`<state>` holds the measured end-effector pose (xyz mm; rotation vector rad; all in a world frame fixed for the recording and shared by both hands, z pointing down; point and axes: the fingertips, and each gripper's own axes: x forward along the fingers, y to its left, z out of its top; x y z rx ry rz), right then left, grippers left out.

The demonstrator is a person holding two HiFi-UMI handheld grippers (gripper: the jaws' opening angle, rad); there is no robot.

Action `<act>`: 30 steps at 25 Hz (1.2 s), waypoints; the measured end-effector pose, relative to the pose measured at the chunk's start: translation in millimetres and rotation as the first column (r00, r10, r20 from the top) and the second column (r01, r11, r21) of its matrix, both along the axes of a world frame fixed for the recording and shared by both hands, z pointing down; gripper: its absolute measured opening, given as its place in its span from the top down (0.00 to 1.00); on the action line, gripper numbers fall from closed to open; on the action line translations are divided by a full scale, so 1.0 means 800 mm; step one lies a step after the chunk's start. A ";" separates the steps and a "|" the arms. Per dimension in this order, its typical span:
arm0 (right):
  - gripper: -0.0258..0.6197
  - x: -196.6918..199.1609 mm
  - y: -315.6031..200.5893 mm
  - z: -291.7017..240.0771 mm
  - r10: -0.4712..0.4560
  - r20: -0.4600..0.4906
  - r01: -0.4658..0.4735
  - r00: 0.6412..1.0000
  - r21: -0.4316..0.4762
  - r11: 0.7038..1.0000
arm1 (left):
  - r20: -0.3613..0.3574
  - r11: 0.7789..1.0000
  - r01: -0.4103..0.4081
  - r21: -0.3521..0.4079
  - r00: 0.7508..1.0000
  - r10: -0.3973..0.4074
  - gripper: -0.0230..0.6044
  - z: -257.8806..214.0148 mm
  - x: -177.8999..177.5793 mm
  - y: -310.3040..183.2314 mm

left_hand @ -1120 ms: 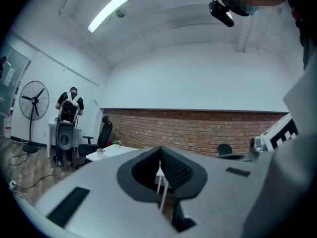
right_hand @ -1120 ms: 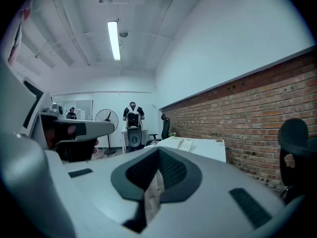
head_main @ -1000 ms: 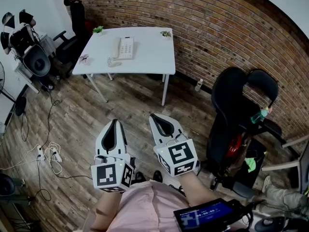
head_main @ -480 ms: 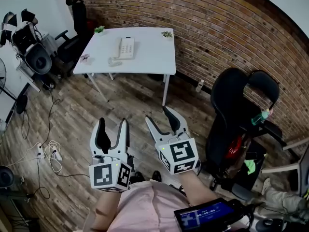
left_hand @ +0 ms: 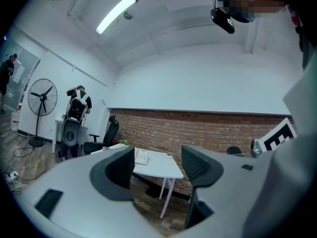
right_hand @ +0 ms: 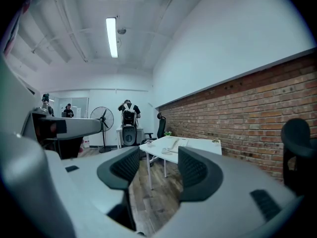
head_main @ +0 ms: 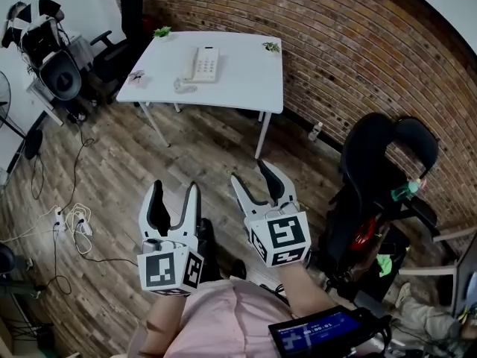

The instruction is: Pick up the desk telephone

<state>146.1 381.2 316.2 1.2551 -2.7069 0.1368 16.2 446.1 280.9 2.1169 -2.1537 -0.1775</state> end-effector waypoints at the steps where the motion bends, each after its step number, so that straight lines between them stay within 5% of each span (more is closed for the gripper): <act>1: 0.58 -0.006 -0.008 0.006 0.000 -0.006 0.000 1.000 -0.009 1.000 | -0.005 1.000 0.002 -0.010 1.000 -0.002 0.50 0.006 -0.007 -0.008; 12: 0.58 -0.105 -0.150 0.061 0.012 -0.045 -0.016 0.999 -0.098 0.995 | -0.028 0.997 -0.019 -0.069 0.999 0.017 0.50 0.051 -0.112 -0.161; 21: 0.59 -0.169 -0.268 0.030 0.070 -0.032 -0.071 0.997 -0.049 0.996 | -0.022 0.997 -0.063 -0.042 0.998 0.062 0.50 0.030 -0.189 -0.288; 30: 0.60 -0.187 -0.335 0.008 0.130 -0.020 -0.130 0.991 -0.014 0.991 | -0.025 0.992 -0.123 -0.021 0.992 0.122 0.50 0.016 -0.215 -0.368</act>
